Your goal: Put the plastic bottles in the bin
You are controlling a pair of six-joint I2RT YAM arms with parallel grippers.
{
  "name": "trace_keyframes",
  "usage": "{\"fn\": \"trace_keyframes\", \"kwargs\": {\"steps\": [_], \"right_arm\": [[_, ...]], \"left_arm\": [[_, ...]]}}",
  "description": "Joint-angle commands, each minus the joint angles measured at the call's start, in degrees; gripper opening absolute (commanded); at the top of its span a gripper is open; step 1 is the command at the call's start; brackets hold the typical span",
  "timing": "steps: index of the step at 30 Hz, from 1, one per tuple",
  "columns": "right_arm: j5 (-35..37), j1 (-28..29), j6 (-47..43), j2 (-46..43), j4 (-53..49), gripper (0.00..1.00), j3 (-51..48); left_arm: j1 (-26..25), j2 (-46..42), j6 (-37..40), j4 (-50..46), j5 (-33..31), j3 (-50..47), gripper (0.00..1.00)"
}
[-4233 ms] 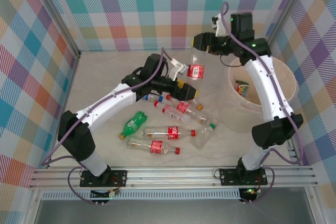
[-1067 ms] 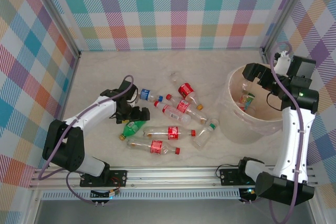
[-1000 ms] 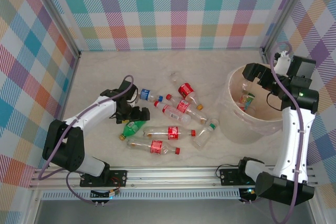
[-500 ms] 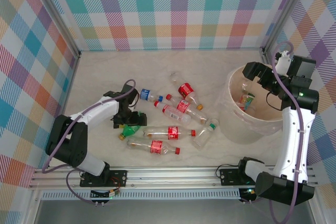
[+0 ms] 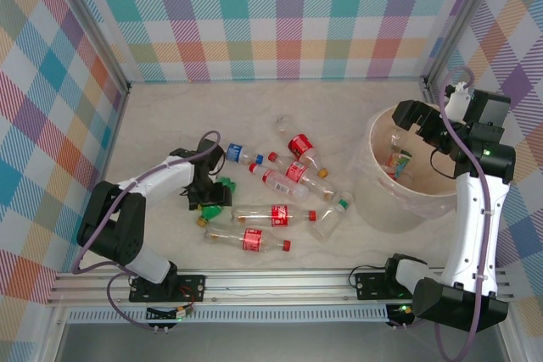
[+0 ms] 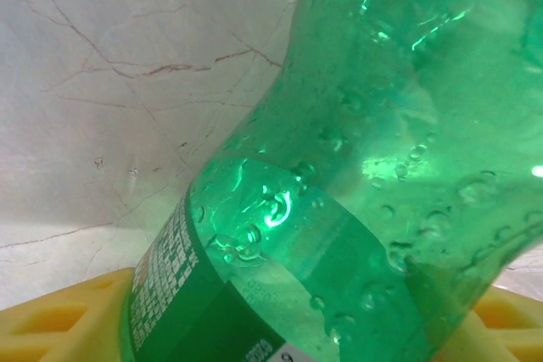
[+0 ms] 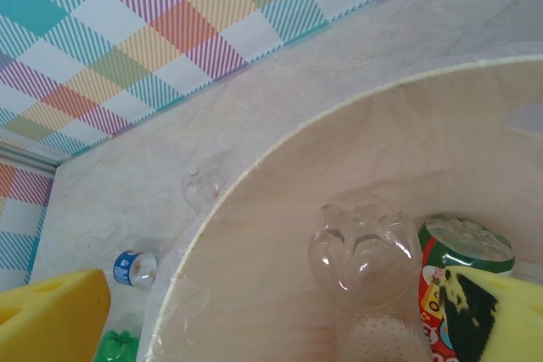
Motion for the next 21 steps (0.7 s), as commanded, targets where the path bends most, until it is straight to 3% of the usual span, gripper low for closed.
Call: {"fn": "trace_keyframes", "kwargs": {"steps": [1,5,10,21], "right_arm": [[-1.31,-0.29,0.94,-0.89,-0.02,0.99,0.97],[-4.38,-0.25,2.39,-0.14,0.62,0.99,2.97],[-11.12,1.55,5.01,1.22,0.24,0.99,7.14],[-9.34,23.66,4.79,9.53,-2.19,0.97,16.71]], "left_arm": [[0.82,-2.36,0.74,0.41,0.5,3.79,0.64],[0.84,-4.13,2.88,1.83,1.83,7.96,0.64],[0.67,-7.76,5.58,10.68,9.5,10.68,0.63],[-9.01,-9.92,5.95,33.93,16.13,16.23,0.63]]}}
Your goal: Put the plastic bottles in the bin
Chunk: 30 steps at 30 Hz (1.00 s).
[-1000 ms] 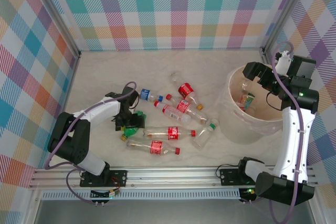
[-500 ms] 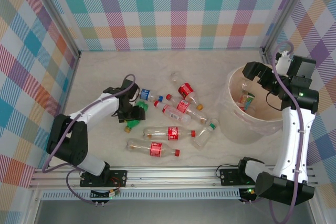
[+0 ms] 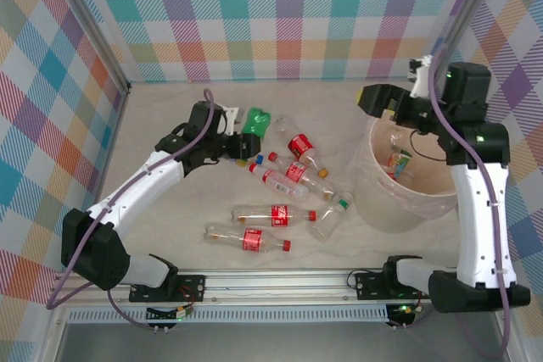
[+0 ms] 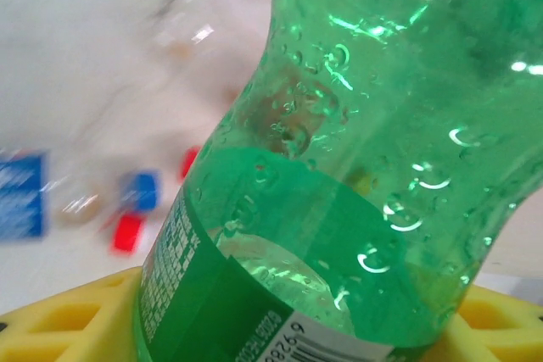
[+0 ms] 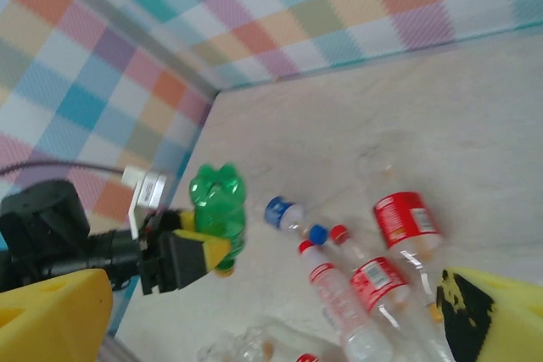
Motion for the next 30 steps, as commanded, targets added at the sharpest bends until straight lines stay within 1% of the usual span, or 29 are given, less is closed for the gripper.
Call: {"fn": "trace_keyframes", "kwargs": {"steps": [1,5,8,10,16,22,25,30], "right_arm": [[-0.18,5.65,0.62,3.9,-0.65,0.97,1.75],[0.64,11.59,1.81,7.77,3.02,0.98,2.36],[1.51,14.35,1.88,10.54,4.52,0.98,2.95],[1.65,15.46,1.63,11.92,5.67,0.98,3.17],[-1.34,17.55,2.21,14.85,9.15,0.98,3.33],[-3.18,18.27,3.14,16.65,12.33,0.99,1.63],[-2.86,18.6,3.36,17.8,12.79,0.99,1.6],[-1.53,18.89,3.69,19.07,12.88,0.95,1.35]], "left_arm": [[-3.07,-0.35,1.36,10.2,3.26,3.18,0.63],[-5.26,0.28,-0.03,15.6,3.6,3.98,0.63],[-6.44,0.94,-0.78,18.65,3.98,3.94,0.63],[-7.05,1.7,-0.83,18.87,3.96,4.35,0.63],[-8.01,3.37,-1.05,19.19,4.02,5.15,0.63],[-8.48,4.43,-1.65,20.22,4.89,5.55,0.63],[-8.75,4.83,-1.64,20.69,5.1,5.62,0.63],[-8.84,4.85,-1.63,21.13,5.63,5.31,0.63]]}}
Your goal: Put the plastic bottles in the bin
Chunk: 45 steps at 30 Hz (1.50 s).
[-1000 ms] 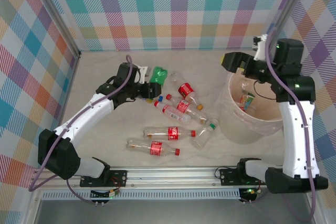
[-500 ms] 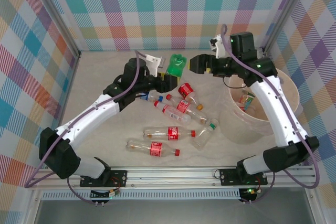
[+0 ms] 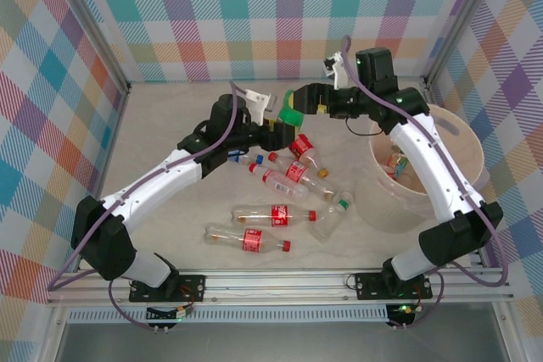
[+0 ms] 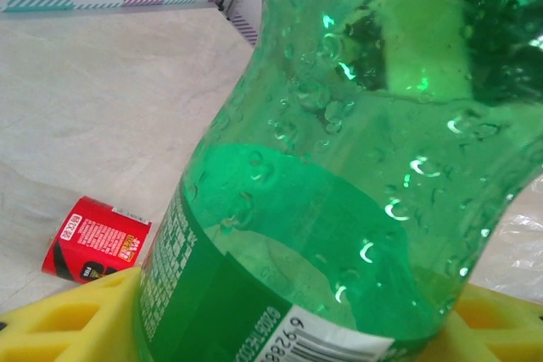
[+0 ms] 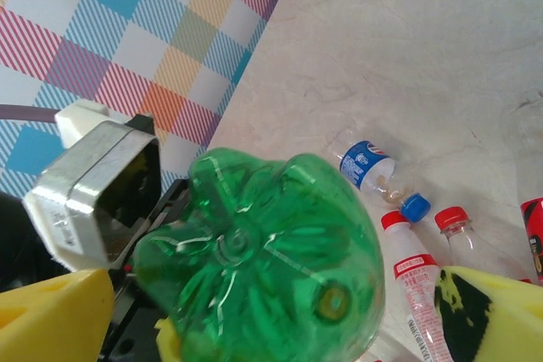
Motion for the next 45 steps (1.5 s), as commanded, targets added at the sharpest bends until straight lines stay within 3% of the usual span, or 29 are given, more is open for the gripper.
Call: {"fn": "trace_keyframes", "kwargs": {"steps": [1,8,16,20,22,26,29,37,40,45], "right_arm": [[-0.23,0.48,0.64,0.58,1.74,0.94,0.03],[0.23,1.08,1.15,1.44,2.1,0.84,-0.49],[1.48,1.08,1.25,1.17,3.04,0.66,-1.56],[2.08,1.08,1.19,1.1,3.05,0.63,-1.74],[2.24,1.08,1.27,1.01,3.12,0.63,-1.66],[3.22,1.1,0.87,0.62,2.84,0.62,-1.41],[5.11,1.1,0.02,0.12,2.1,0.62,-0.97],[9.43,-0.42,-3.84,-0.65,-1.94,0.6,4.64],[10.28,-2.43,-4.75,-1.88,-3.46,0.6,6.8],[12.84,-7.17,-5.68,-6.31,-6.12,0.58,9.65]], "left_arm": [[-0.55,0.1,-0.44,2.94,1.66,1.73,0.63],[-0.64,0.37,-0.86,3.48,1.84,1.37,0.63],[-0.64,0.14,-1.04,3.72,2.37,1.12,0.63],[-0.64,0.02,-1.33,4.1,2.46,0.91,0.63],[-0.64,-0.05,-1.57,4.1,2.37,0.96,0.66],[-0.62,-0.37,-2.16,4.95,3.16,0.53,0.9],[-0.64,-1.28,-2.85,6.11,2.84,-0.54,1.0],[-0.17,-4.94,-2.89,3.58,3.34,-2.67,1.0],[0.28,-6.24,-4.67,3.99,5.35,-4.62,1.0],[0.41,-5.48,-6.37,1.15,2.82,-6.07,1.0]]}}
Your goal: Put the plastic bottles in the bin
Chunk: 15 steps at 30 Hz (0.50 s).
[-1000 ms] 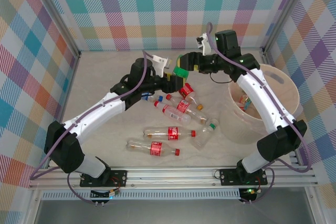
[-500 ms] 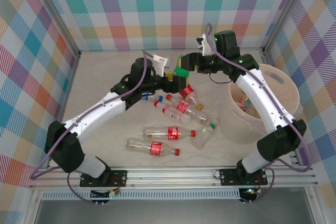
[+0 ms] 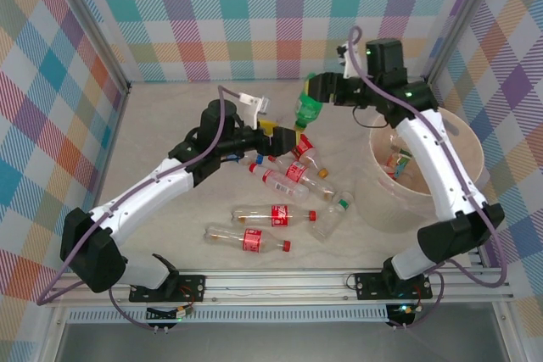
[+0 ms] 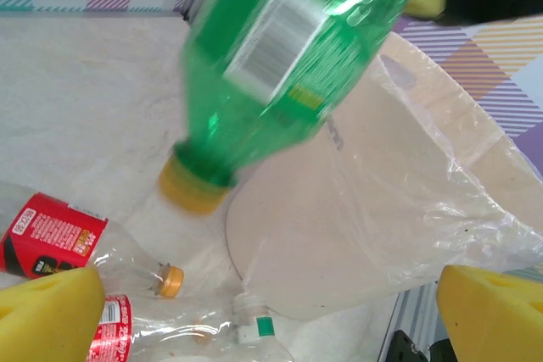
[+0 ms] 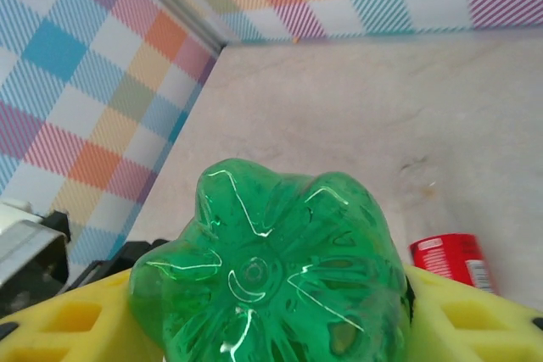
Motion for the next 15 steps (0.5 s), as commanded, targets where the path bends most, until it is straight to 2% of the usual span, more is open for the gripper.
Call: {"fn": "trace_keyframes", "kwargs": {"steps": [1,4,9,15], "right_arm": [[3.13,-2.89,-2.17,-5.15,-3.54,0.58,4.01],[7.5,-6.05,-4.23,-8.49,-7.14,0.57,5.96],[16.74,-14.99,-7.63,-15.42,-13.06,0.55,6.48],[31.21,-18.35,-8.82,-21.44,-19.3,0.55,3.95]], "left_arm": [[0.3,0.21,-1.73,-2.97,-1.38,-0.88,1.0],[0.3,2.38,-1.63,-4.51,-0.81,0.16,1.0],[0.3,6.57,-2.38,-4.52,0.83,1.61,1.0],[0.39,10.56,-4.79,-5.48,-4.69,1.61,1.0]]}}
